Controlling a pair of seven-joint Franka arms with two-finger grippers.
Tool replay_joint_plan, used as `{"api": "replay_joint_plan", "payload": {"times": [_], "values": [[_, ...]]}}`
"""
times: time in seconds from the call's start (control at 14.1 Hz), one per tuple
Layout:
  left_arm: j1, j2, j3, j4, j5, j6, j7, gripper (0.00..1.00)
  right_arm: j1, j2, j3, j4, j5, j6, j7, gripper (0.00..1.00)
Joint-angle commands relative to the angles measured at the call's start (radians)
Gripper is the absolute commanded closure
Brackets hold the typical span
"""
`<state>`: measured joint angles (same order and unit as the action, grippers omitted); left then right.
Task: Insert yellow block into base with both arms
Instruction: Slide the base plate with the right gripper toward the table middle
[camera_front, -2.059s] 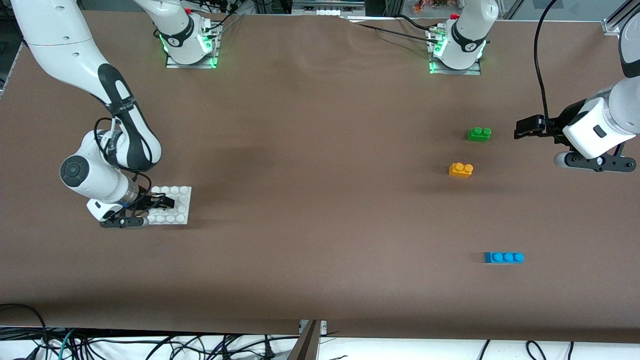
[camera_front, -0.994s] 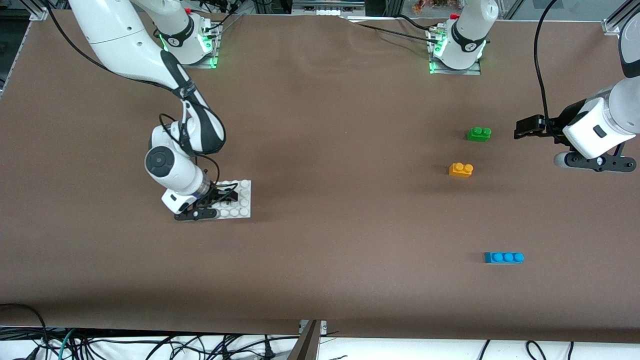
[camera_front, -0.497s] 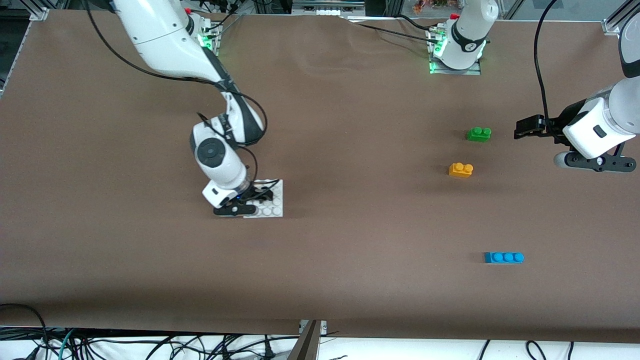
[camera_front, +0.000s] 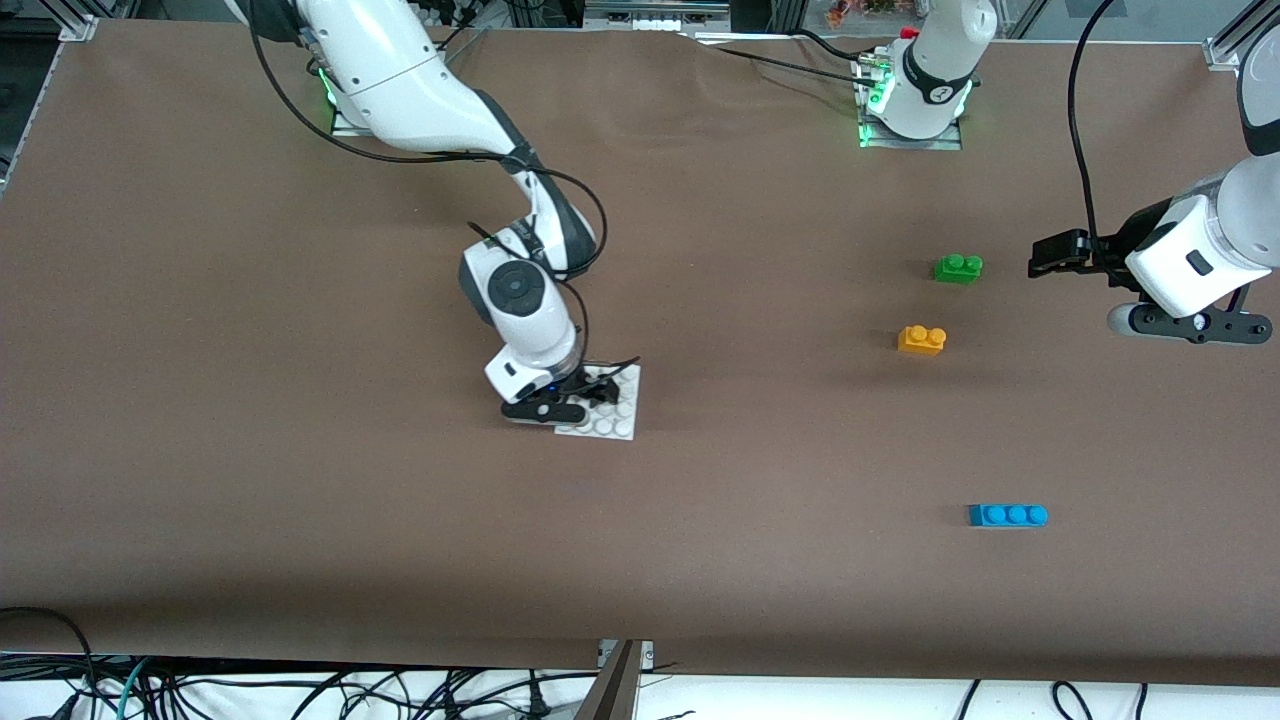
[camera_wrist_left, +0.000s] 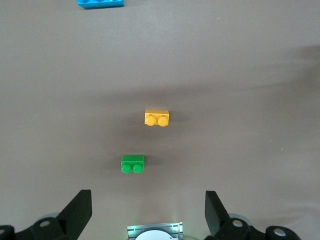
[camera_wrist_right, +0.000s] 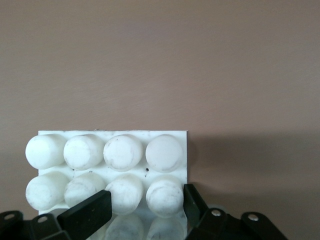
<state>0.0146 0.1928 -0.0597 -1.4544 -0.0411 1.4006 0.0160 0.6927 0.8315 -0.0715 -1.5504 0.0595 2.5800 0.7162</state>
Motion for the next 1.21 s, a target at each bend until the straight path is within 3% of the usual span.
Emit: {"api": "replay_joint_plan", "payload": {"times": [0.0,0.57,0.71,0.99,1.07,1.14], "values": [[0.001,0.004,-0.002,0.015,0.018,-0.015,0.01,0.0,0.06,0.126,-0.002,0.108,0.011,0.006,0.101,0.33],[0.001,0.004,-0.003,0.015,0.018,-0.014,0.012,0.0,0.155,0.158,0.006,0.176,-0.007,0.009,0.175,0.33],[0.001,0.004,-0.003,0.015,0.018,-0.014,0.012,0.0,0.169,0.158,0.015,0.179,-0.09,0.006,0.17,0.3],[0.001,0.004,-0.003,0.015,0.018,-0.014,0.012,0.0,0.174,0.155,0.022,0.182,-0.138,0.006,0.167,0.29],[0.001,0.004,-0.003,0.015,0.018,-0.014,0.012,0.0,0.172,0.15,0.024,0.182,-0.136,0.005,0.166,0.24],[0.001,0.004,-0.003,0.015,0.018,-0.014,0.012,0.0,0.163,0.138,0.025,0.182,-0.129,0.005,0.166,0.12]]}}
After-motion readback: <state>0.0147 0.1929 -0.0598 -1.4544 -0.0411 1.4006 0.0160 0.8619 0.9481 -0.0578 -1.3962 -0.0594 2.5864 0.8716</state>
